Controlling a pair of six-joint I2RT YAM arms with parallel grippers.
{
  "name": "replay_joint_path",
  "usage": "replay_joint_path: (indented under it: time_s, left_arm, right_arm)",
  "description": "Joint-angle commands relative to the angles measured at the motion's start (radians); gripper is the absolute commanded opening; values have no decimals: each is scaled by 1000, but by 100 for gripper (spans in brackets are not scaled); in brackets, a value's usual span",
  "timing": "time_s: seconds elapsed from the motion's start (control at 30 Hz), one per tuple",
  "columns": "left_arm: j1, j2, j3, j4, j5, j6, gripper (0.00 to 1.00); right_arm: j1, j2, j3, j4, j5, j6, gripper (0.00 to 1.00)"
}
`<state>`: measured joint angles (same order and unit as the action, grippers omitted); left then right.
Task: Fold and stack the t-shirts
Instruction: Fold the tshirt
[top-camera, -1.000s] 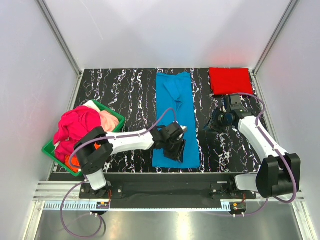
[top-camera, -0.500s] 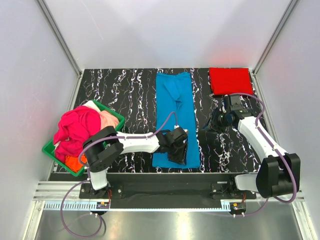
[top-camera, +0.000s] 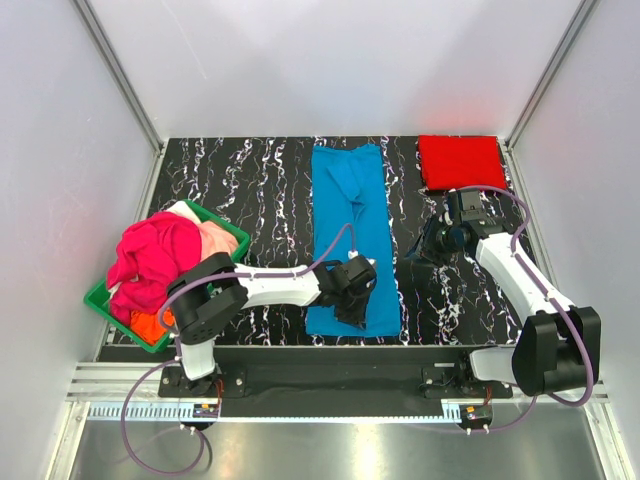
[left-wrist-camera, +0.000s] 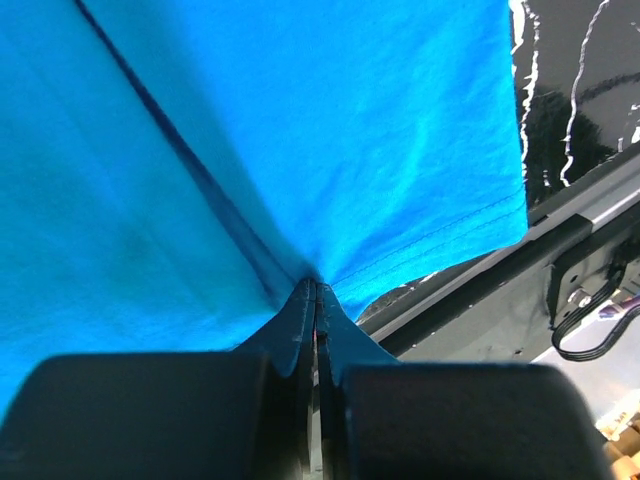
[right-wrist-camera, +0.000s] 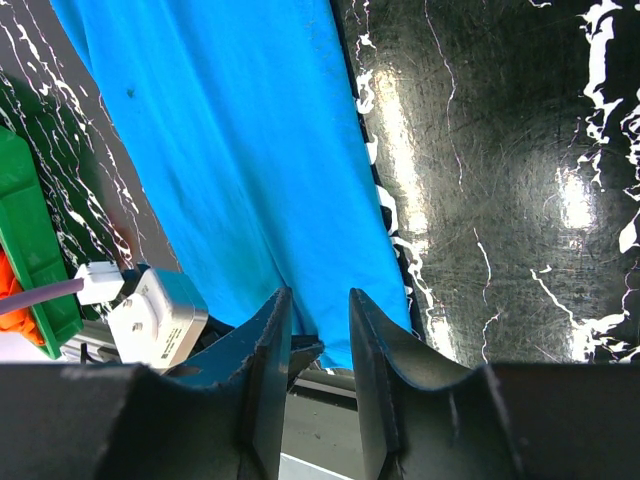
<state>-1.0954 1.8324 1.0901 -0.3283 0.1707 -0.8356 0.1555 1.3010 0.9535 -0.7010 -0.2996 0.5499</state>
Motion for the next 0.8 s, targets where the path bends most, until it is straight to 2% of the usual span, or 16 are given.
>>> replay_joint_path:
  time_s: [0.0,0.4,0.53,0.57,0.63,0.77]
  left_arm:
    - [-6,-54,30,-54,-57,27,0]
    - [-24,-110,42,-97,-99,27,0]
    - [-26,-94,11,-100,-117,26,0]
    - [-27,-90,7,-101,-122,26,0]
    - [-27,-72,5,-101,-125,33,0]
    - [-29,-41,8,-101,-125,33,1]
  right_arm:
    - [3,-12,8,23,-9,-16,37]
    - [4,-16,-50,58,-52,-10,36]
    - [21,-16,-107,83,-88,10,22]
    - [32,-13,-133,81,-85,27,12]
    - [58,0,-180,84,-82,60,0]
    - [120,14,-265,115,-69,143,0]
